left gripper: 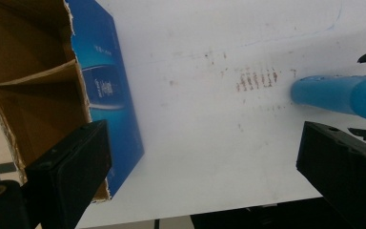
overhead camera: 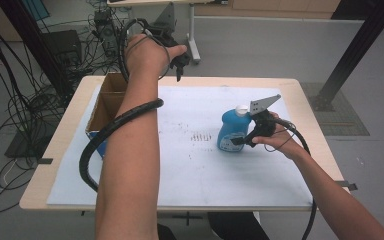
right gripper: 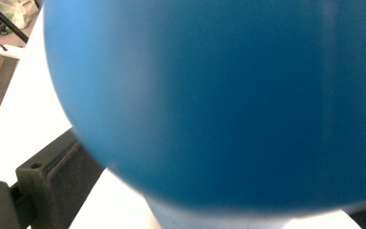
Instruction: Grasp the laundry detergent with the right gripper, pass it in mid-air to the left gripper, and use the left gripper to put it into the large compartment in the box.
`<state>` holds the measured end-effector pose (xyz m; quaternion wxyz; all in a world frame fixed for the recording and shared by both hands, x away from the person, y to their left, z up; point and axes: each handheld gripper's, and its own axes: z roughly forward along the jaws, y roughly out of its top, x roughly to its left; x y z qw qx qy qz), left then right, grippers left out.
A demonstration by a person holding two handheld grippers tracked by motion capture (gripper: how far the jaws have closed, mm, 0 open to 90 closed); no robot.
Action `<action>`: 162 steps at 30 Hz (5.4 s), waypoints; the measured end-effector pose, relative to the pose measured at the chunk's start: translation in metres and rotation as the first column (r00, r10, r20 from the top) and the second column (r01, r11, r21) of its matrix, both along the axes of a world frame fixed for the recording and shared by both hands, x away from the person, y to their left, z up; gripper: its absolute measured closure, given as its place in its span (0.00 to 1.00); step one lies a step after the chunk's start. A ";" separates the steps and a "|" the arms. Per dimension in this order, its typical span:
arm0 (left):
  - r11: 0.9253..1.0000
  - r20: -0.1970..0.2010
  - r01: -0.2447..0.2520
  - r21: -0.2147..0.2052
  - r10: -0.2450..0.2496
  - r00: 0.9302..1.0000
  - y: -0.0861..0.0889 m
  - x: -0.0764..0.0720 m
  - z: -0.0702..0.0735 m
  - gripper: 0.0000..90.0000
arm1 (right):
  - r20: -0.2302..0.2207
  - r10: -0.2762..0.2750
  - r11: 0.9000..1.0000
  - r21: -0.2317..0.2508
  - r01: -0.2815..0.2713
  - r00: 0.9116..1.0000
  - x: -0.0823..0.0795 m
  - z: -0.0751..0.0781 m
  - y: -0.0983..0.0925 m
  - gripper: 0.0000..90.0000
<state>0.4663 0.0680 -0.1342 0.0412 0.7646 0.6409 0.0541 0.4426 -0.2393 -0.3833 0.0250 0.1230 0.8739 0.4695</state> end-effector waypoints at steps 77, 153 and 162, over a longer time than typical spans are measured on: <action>1.000 0.000 0.005 0.010 -0.005 1.000 0.003 0.000 -0.002 0.06 | 0.076 0.042 0.998 0.034 -0.045 0.996 0.002 -0.003 0.000 0.48; 1.000 0.008 0.021 0.018 -0.021 1.000 -0.001 0.000 0.003 0.06 | 0.063 0.040 0.998 0.037 -0.042 0.997 0.003 -0.003 0.000 0.49; 0.999 0.009 0.027 0.019 -0.027 1.000 -0.001 -0.001 0.004 0.06 | 0.066 0.038 0.999 0.031 -0.041 0.997 0.002 -0.003 0.001 0.49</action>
